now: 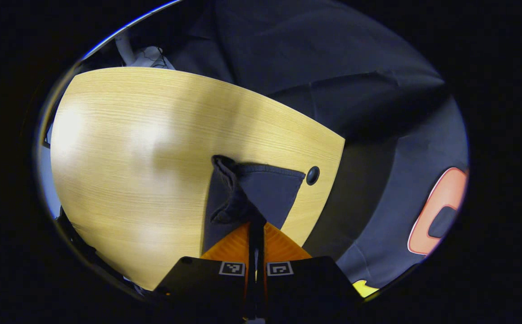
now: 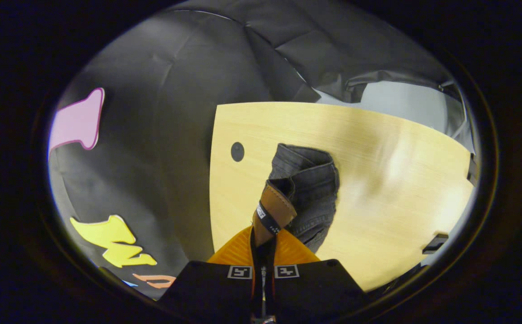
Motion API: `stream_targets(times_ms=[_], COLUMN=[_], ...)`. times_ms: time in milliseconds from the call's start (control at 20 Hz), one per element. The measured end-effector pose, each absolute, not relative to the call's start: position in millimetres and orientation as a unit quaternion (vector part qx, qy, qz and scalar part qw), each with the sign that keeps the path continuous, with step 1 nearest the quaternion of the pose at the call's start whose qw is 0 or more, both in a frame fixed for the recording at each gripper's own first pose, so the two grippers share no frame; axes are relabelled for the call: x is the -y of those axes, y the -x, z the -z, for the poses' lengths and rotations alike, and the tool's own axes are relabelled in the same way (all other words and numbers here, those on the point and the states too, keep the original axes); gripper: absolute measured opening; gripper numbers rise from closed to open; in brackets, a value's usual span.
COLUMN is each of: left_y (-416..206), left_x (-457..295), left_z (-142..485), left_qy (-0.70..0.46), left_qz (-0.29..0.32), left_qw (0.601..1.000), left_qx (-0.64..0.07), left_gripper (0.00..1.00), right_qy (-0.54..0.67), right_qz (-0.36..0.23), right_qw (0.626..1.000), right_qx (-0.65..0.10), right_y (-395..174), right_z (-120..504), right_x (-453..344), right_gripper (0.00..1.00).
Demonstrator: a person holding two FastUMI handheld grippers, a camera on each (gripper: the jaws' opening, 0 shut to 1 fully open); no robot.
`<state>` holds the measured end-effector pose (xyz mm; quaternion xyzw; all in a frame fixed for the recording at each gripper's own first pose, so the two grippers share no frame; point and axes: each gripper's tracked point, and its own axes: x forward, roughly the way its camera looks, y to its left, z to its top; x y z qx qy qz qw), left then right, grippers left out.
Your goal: Grasp the waist and the cuffs of the jeans and fold them to make the two legs overlap; first hold the waist and fold one-third of the jeans toward the cuffs, then hold the cuffs and fold the remaining one-third in the same direction to finish folding.
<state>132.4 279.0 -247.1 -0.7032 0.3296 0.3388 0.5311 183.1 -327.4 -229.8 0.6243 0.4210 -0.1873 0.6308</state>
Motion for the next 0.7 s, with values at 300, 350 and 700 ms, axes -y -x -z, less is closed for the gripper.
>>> stream_targets(times_ms=[300, 350, 700], left_y=[-182, -191, -233], left_x=[-272, -272, -260], left_z=[262, 262, 294], left_qy=[0.694, 0.691, 0.672], left_qz=[-0.328, -0.326, -0.285], left_qw=[0.537, 0.539, 0.548], left_qx=[-0.35, -0.353, -0.407], left_gripper=[0.04, 0.04, 0.04], right_qy=[-0.633, -0.636, -0.666], right_qz=[0.198, 0.2, 0.215], right_qw=[0.613, 0.61, 0.577], right_qx=[-0.428, -0.428, -0.421], right_y=[-212, -216, -246], right_z=[259, 261, 294], right_x=[331, 332, 340], right_gripper=[0.03, 0.03, 0.03])
